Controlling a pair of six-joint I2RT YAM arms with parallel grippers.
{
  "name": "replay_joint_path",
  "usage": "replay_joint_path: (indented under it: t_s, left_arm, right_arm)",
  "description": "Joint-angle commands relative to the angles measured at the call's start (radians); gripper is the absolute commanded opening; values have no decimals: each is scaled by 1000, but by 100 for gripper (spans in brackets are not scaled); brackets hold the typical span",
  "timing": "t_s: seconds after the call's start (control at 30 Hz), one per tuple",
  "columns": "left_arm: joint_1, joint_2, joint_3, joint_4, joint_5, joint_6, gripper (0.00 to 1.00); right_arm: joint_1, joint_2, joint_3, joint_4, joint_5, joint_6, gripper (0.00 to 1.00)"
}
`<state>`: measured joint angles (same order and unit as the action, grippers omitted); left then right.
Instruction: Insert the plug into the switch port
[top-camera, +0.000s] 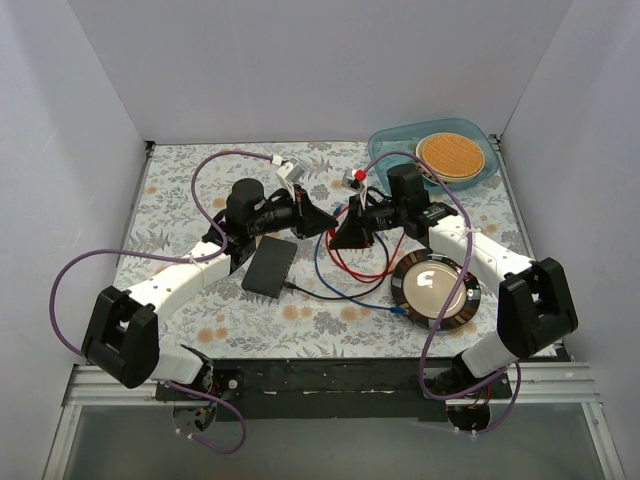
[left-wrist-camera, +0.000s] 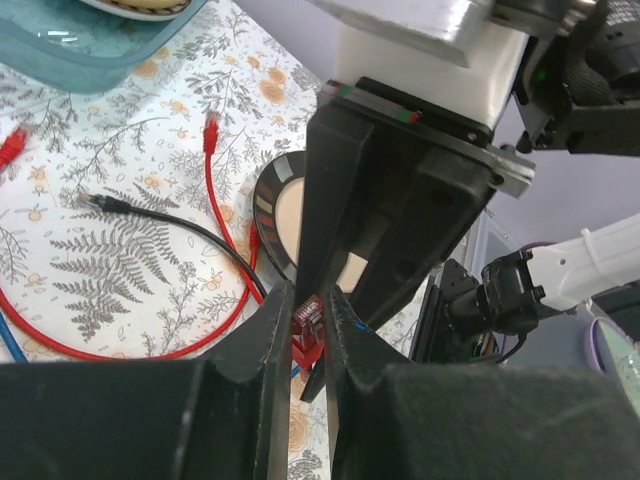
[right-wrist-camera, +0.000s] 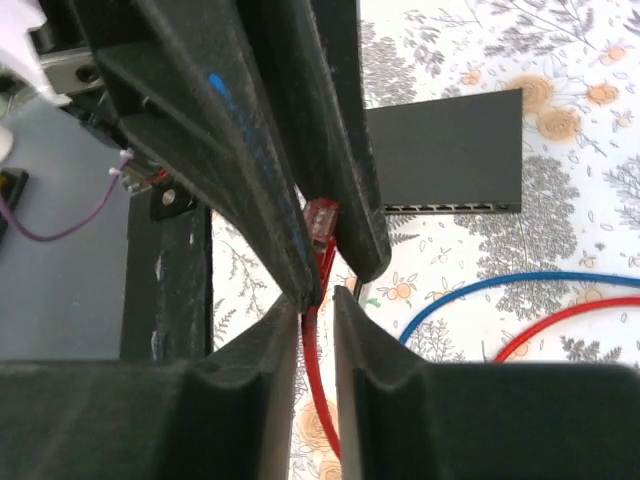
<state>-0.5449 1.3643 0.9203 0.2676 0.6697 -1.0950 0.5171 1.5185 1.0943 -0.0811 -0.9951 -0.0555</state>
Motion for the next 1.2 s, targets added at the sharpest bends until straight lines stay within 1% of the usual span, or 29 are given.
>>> replay_joint_path:
  t_s: [0.0, 0.03, 0.07, 0.1, 0.17, 0.2, 0.3, 0.33, 0.47, 0.53, 0.63, 0.77, 0.97, 1.07, 1.1, 1.17]
  left_arm:
    - [-7, -8, 40, -16, -80, -57, 0]
    - [-9, -14, 38, -19, -109, -77, 0]
    - [-9, -24, 35, -33, -167, -88, 0]
    - [-9, -34, 26, -36, -203, -100, 0]
    - [-9, -68, 17, -54, -260, -141, 0]
    - [-9, -79, 8, -60, -315, -161, 0]
    - [-9, -123, -11, -68, -392, -241, 0]
    - [-9, -143, -24, -67, -412, -261, 0]
    - [-15, -201, -60, -82, -525, -368, 0]
    - [-18, -217, -69, -90, -577, -390, 0]
    - [-24, -225, -69, -99, -610, -408, 0]
    - [-30, -222, -63, -96, -604, -413, 0]
    - [-33, -237, -66, -97, -607, -414, 0]
    - [-33, -243, -69, -96, -605, -414, 0]
    - [-33, -246, -72, -96, -601, -414, 0]
    - [-33, -251, -81, -82, -592, -416, 0]
  right_arm:
    - [6, -47, 24, 43, 165, 23, 35]
    - [6, -70, 18, 44, 200, 32, 43]
    - [6, -81, 12, 50, 228, 39, 49]
    - [6, -95, 6, 67, 287, 48, 50]
    - [8, -138, -20, 101, 343, 80, 58]
    - [9, -164, -31, 134, 407, 91, 59]
    - [11, -207, -91, 214, 450, 147, 59]
    - [11, -215, -106, 287, 451, 170, 62]
    - [23, -213, -142, 391, 437, 252, 63]
    - [41, -210, -148, 431, 438, 284, 63]
    - [83, -201, -131, 465, 460, 293, 63]
    - [119, -166, -93, 475, 473, 307, 64]
    - [149, -115, -80, 498, 561, 325, 61]
    - [149, -100, -85, 517, 581, 347, 55]
    - [150, -98, -89, 529, 584, 353, 47]
    - [150, -98, -97, 552, 605, 367, 28]
